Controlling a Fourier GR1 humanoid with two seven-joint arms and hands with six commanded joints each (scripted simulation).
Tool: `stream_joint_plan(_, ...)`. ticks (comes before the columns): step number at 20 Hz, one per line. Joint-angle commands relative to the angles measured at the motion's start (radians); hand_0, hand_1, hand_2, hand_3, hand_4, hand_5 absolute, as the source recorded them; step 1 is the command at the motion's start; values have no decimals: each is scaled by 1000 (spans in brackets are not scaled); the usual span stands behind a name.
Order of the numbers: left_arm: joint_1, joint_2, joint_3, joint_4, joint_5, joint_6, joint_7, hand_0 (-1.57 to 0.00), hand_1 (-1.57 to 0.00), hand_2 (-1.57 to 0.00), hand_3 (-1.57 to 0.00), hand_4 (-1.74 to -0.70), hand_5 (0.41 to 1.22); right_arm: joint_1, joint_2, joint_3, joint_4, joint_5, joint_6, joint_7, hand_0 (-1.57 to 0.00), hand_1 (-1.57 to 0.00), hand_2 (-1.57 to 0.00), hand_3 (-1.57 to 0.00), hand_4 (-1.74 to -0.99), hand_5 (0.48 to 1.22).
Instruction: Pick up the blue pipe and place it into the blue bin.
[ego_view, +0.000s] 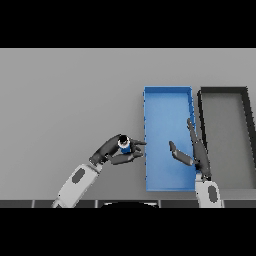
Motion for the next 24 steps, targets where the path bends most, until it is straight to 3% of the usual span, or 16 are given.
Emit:
stream_joint_plan(1,7,-8,-8,-8,-7,0,9,-1566,-1567,-1568,-1568,-1467,1220,-5,-1,1,1,11,-8,-1,1,1,1,1,-1151,643)
stream_joint_plan(5,25,-14,-2,-20,-17,-18,12,-1569,-1569,-1570,-1570,-1466,1220,152,70,37,-110,96,-112,-28,1,1,1,1,-1138,643)
stream_joint_plan(6,15,-22,9,-12,-19,-18,18,-1569,-1570,-1570,-1570,-1466,1220,207,95,50,-147,127,-147,-30,1,1,1,1,-1166,643)
stream_joint_plan(9,21,-20,19,-4,-28,-41,3,-1570,-1570,-1570,-1570,-1467,1220,317,156,91,-229,211,-220,-10,1,1,-2,1,-1184,642)
stream_joint_plan(10,26,-30,11,-8,-34,-47,6,-1570,-1570,-1571,-1571,-1467,1220,311,147,76,-248,193,-216,-2,1,1,-20,1,-1187,642)
stream_joint_plan(12,31,-32,22,-4,-40,-54,7,-1571,-1571,-1571,-1571,-1467,1221,331,147,94,-311,56,-123,-83,1,-12,-67,0,-1198,641)
stream_joint_plan(14,27,-41,32,-8,-35,-67,7,-1571,-1571,-1571,-1571,-1467,1221,318,100,98,-382,-62,-16,-9,1,-25,-106,-1,-1209,609)
stream_joint_plan(16,28,-57,28,-13,-50,-68,10,-1571,-1571,-1571,-1571,-1467,1221,248,50,96,-398,-133,64,147,1,-23,-118,-1,-1224,600)
stream_joint_plan(19,41,-55,35,-24,-54,-86,18,-1571,-1571,-1571,-1571,-1467,1221,130,-9,108,-425,-216,157,279,1,-11,-106,0,-1247,568)
stream_joint_plan(24,22,-71,51,-11,-83,-97,32,-1571,-1571,-1571,-1571,-1467,1221,-104,-60,172,-434,-227,212,464,1,-3,-66,1,-1291,558)
